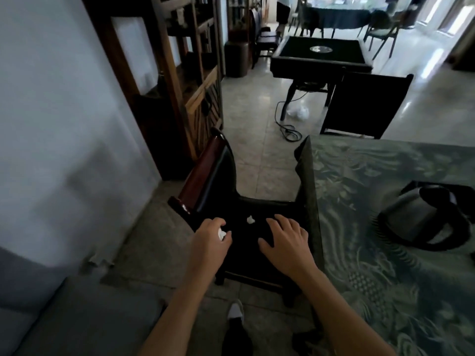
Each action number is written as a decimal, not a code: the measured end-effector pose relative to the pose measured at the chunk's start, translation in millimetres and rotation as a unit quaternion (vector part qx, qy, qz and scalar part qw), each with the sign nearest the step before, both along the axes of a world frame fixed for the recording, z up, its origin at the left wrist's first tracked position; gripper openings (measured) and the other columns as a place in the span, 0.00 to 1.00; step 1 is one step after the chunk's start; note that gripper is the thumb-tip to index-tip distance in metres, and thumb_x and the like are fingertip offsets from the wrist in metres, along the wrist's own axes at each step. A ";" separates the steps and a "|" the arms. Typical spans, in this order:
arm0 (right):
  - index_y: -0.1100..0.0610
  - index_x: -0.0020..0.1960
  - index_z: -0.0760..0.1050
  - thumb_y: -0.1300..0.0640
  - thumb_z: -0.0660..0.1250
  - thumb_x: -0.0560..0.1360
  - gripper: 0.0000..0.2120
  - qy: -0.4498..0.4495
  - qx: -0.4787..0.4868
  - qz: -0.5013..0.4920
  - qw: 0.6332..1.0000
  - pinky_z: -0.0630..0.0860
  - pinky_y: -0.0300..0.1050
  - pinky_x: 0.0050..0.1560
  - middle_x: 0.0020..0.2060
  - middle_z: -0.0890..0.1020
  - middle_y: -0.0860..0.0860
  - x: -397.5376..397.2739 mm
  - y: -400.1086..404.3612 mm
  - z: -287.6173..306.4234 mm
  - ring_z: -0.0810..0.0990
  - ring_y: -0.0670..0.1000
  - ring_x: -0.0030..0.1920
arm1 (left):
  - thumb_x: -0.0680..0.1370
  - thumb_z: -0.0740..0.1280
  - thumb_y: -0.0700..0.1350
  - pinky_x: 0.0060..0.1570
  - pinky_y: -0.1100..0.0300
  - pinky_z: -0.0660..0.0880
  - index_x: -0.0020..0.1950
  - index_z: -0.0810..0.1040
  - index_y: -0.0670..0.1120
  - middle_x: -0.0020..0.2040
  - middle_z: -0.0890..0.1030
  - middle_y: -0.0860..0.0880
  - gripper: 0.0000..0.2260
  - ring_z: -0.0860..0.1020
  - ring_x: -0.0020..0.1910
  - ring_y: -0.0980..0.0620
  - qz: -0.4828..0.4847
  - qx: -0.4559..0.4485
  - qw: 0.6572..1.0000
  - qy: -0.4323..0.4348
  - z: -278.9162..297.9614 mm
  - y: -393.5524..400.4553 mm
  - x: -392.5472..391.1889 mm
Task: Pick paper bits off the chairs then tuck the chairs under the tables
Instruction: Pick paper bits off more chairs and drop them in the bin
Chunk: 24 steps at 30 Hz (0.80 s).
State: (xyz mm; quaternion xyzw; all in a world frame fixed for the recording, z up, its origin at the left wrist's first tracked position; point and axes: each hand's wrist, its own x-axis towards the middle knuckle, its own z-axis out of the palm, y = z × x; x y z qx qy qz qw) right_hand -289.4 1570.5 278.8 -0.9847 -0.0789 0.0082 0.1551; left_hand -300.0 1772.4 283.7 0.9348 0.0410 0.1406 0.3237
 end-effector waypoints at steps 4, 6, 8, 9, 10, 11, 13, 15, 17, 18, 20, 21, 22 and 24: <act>0.48 0.74 0.62 0.36 0.57 0.75 0.31 0.025 -0.003 -0.027 0.999 0.61 0.59 0.70 0.75 0.64 0.51 77.2 3.0 -14.6 0.61 0.59 0.74 | 0.73 0.74 0.44 0.41 0.63 0.69 0.55 0.80 0.44 0.48 0.79 0.48 0.12 0.79 0.45 0.50 -0.011 -0.016 0.999 0.044 -18.1 6.2 86.4; 0.49 0.74 0.63 0.37 0.57 0.76 0.30 0.032 -0.001 -0.039 0.999 0.61 0.60 0.70 0.75 0.65 0.51 110.7 4.5 -18.6 0.61 0.59 0.74 | 0.74 0.73 0.45 0.42 0.62 0.71 0.56 0.80 0.43 0.49 0.79 0.47 0.13 0.79 0.46 0.50 -0.026 -0.020 0.998 0.055 -22.8 7.6 121.6; 0.50 0.73 0.64 0.37 0.58 0.76 0.30 0.038 0.000 -0.049 0.998 0.63 0.60 0.69 0.74 0.65 0.52 144.2 6.5 -20.0 0.62 0.59 0.73 | 0.74 0.73 0.45 0.43 0.59 0.75 0.57 0.80 0.43 0.49 0.79 0.47 0.13 0.79 0.46 0.49 -0.039 -0.018 0.997 0.067 -27.8 9.1 156.1; 0.50 0.73 0.64 0.38 0.59 0.76 0.29 0.040 0.001 -0.049 0.998 0.64 0.61 0.69 0.74 0.66 0.52 159.5 7.1 -21.2 0.62 0.59 0.73 | 0.74 0.73 0.45 0.44 0.57 0.76 0.57 0.80 0.43 0.50 0.79 0.47 0.13 0.79 0.46 0.49 -0.040 -0.018 0.996 0.073 -30.5 9.6 171.8; 0.51 0.73 0.64 0.39 0.60 0.76 0.29 0.040 0.002 -0.047 0.998 0.64 0.61 0.68 0.74 0.66 0.52 172.0 7.6 -22.1 0.62 0.58 0.73 | 0.74 0.73 0.45 0.45 0.57 0.77 0.57 0.80 0.43 0.50 0.79 0.47 0.13 0.79 0.47 0.49 -0.042 -0.022 0.996 0.077 -31.6 9.6 184.1; 0.51 0.73 0.64 0.40 0.60 0.77 0.28 0.042 0.001 -0.045 0.998 0.65 0.61 0.68 0.74 0.66 0.52 187.0 7.7 -25.4 0.63 0.58 0.73 | 0.74 0.73 0.45 0.45 0.58 0.77 0.57 0.79 0.44 0.50 0.79 0.47 0.13 0.79 0.47 0.50 -0.042 -0.030 0.995 0.083 -35.2 9.1 198.3; 0.51 0.73 0.64 0.41 0.61 0.77 0.28 0.052 0.005 -0.045 0.998 0.65 0.61 0.68 0.73 0.66 0.52 216.8 7.5 -33.3 0.63 0.58 0.73 | 0.75 0.72 0.46 0.43 0.64 0.74 0.57 0.79 0.44 0.50 0.79 0.48 0.13 0.78 0.46 0.52 -0.037 -0.050 0.993 0.097 -44.8 6.6 225.4; 0.51 0.73 0.63 0.42 0.62 0.77 0.28 0.064 0.011 -0.044 0.997 0.64 0.61 0.68 0.73 0.65 0.52 240.7 7.8 -43.9 0.62 0.59 0.73 | 0.75 0.72 0.45 0.40 0.73 0.68 0.57 0.80 0.44 0.49 0.79 0.49 0.12 0.76 0.45 0.55 -0.033 -0.068 0.991 0.108 -58.6 2.9 247.3; 0.51 0.73 0.63 0.42 0.62 0.77 0.28 0.079 0.016 -0.040 0.996 0.65 0.61 0.68 0.74 0.65 0.52 264.3 8.5 -65.5 0.62 0.58 0.73 | 0.75 0.72 0.45 0.38 0.76 0.67 0.56 0.80 0.45 0.48 0.79 0.50 0.11 0.76 0.44 0.57 -0.018 -0.100 0.985 0.139 -83.7 -2.8 269.4; 0.51 0.73 0.63 0.43 0.62 0.78 0.27 0.085 0.021 -0.037 0.995 0.65 0.60 0.68 0.74 0.65 0.51 274.9 8.8 -79.2 0.62 0.58 0.73 | 0.75 0.71 0.45 0.37 0.77 0.67 0.55 0.80 0.45 0.47 0.80 0.51 0.10 0.76 0.44 0.58 -0.005 -0.121 0.980 0.157 -99.0 -5.9 279.7; 0.51 0.73 0.64 0.44 0.62 0.78 0.27 0.092 0.030 -0.039 0.994 0.66 0.59 0.68 0.74 0.66 0.50 288.9 8.0 -108.9 0.63 0.57 0.73 | 0.74 0.71 0.45 0.37 0.78 0.68 0.53 0.81 0.47 0.43 0.79 0.55 0.09 0.76 0.41 0.61 0.019 -0.156 0.970 0.186 -132.9 -11.9 294.7; 0.51 0.73 0.64 0.44 0.62 0.78 0.26 0.101 0.035 -0.041 0.993 0.67 0.59 0.68 0.73 0.66 0.50 294.7 6.5 -128.7 0.63 0.56 0.73 | 0.74 0.72 0.46 0.36 0.78 0.69 0.52 0.81 0.48 0.42 0.79 0.57 0.08 0.76 0.41 0.63 0.030 -0.172 0.964 0.203 -154.4 -15.6 299.8; 0.52 0.73 0.64 0.45 0.62 0.78 0.26 0.110 0.041 -0.046 0.992 0.68 0.59 0.68 0.73 0.67 0.51 299.3 5.2 -149.1 0.64 0.56 0.73 | 0.73 0.72 0.46 0.36 0.78 0.69 0.52 0.81 0.49 0.41 0.78 0.59 0.08 0.77 0.40 0.63 0.040 -0.186 0.957 0.219 -175.9 -19.6 303.7; 0.53 0.73 0.65 0.46 0.63 0.77 0.27 0.135 0.051 -0.050 0.988 0.69 0.59 0.68 0.73 0.68 0.52 305.9 1.4 -192.2 0.65 0.57 0.72 | 0.73 0.72 0.47 0.35 0.78 0.69 0.50 0.80 0.50 0.39 0.77 0.60 0.07 0.76 0.39 0.66 0.064 -0.200 0.949 0.235 -221.0 -28.2 307.9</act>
